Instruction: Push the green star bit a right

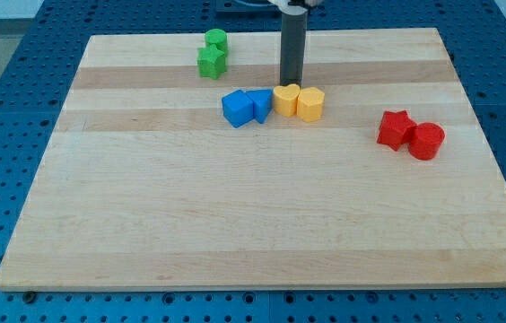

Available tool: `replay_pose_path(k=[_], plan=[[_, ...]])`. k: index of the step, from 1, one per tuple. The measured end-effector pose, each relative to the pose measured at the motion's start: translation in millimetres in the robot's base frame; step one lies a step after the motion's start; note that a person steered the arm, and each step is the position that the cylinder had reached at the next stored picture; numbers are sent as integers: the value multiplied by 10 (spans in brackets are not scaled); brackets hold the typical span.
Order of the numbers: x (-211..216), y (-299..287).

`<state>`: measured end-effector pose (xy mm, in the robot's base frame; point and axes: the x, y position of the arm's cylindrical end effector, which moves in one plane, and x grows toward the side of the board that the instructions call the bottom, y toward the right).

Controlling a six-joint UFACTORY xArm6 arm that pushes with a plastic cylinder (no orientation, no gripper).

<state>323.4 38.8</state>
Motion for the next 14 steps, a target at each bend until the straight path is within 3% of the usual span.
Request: replay_pose_path(k=[2, 4, 9, 10, 11, 14], plan=[[127, 0], [-69, -81], [-104, -1812], [-370, -1965], [-581, -1777], [-537, -874]])
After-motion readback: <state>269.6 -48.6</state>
